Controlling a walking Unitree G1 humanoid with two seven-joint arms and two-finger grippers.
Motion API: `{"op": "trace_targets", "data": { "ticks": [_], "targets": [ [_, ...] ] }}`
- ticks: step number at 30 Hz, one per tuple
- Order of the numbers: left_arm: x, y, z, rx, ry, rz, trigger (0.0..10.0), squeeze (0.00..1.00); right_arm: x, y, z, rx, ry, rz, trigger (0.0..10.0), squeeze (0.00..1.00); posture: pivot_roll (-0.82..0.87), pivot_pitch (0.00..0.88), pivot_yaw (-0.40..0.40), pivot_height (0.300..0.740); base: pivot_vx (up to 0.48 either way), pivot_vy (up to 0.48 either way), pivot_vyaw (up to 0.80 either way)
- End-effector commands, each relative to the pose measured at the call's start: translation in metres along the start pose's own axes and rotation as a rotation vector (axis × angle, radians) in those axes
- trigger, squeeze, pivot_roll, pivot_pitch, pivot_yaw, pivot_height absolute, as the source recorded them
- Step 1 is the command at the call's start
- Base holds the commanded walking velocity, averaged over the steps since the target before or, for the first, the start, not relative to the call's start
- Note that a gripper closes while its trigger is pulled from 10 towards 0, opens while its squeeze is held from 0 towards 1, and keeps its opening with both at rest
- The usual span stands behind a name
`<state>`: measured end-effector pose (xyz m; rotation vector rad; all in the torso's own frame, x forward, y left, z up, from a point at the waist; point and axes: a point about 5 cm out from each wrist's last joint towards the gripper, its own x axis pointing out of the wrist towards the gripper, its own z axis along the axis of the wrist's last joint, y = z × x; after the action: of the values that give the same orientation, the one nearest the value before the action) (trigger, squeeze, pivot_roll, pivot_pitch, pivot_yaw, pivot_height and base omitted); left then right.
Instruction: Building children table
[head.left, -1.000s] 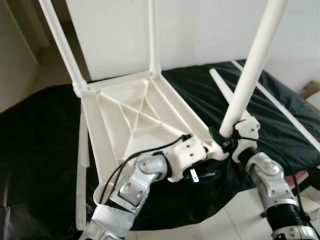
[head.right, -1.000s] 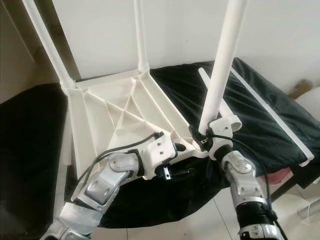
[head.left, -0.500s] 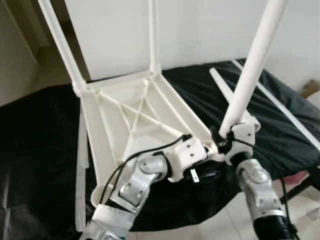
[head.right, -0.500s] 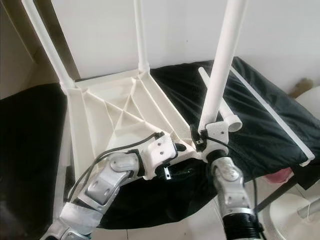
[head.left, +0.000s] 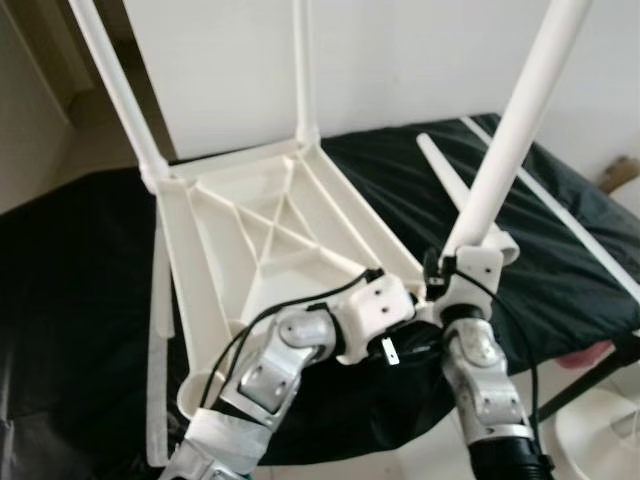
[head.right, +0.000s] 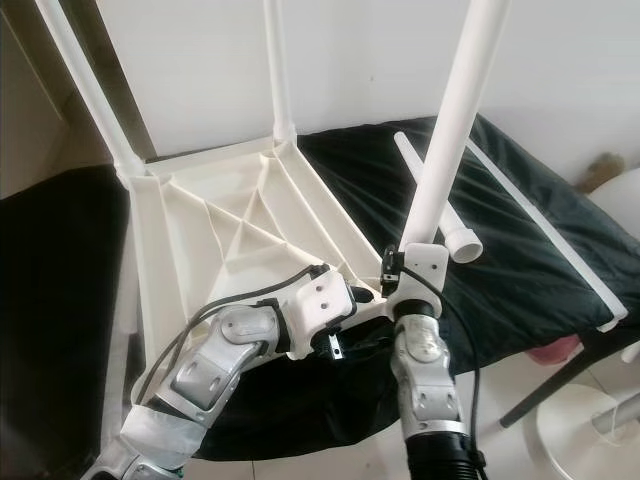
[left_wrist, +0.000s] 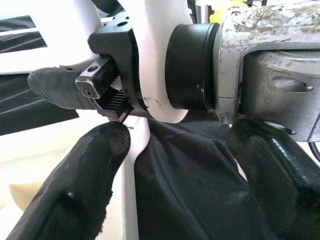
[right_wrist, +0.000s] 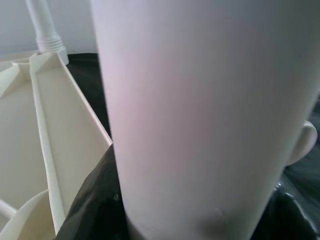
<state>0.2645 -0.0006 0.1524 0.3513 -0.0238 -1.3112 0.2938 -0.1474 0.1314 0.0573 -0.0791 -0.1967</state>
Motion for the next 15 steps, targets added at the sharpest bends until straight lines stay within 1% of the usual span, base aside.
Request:
{"op": "trace_targets", "data": {
  "ticks": [1,6,15],
  "targets": [
    [-0.0020,0.0038,-0.0017,-0.004,0.006,0.074,10.0,0.00,-0.0049,0.0011,-0.0130,0.038,0.076,-0.022,10.0,0.00,-0.06,0.011,0.031,0.740,0.000,0.000,0.00],
    [-0.0049,0.0058,-0.0031,0.002,0.013,0.080,10.0,0.00,-0.0076,-0.0014,-0.0123,0.025,0.072,-0.027,10.0,0.00,-0.06,0.006,0.029,0.740,0.000,0.000,0.00],
    [-0.0060,0.0083,-0.0039,0.012,0.014,0.091,10.0,0.00,-0.0118,0.0000,-0.0111,0.015,0.072,-0.035,10.0,0.00,-0.06,0.000,0.035,0.740,0.000,0.000,0.00]
  ]
}}
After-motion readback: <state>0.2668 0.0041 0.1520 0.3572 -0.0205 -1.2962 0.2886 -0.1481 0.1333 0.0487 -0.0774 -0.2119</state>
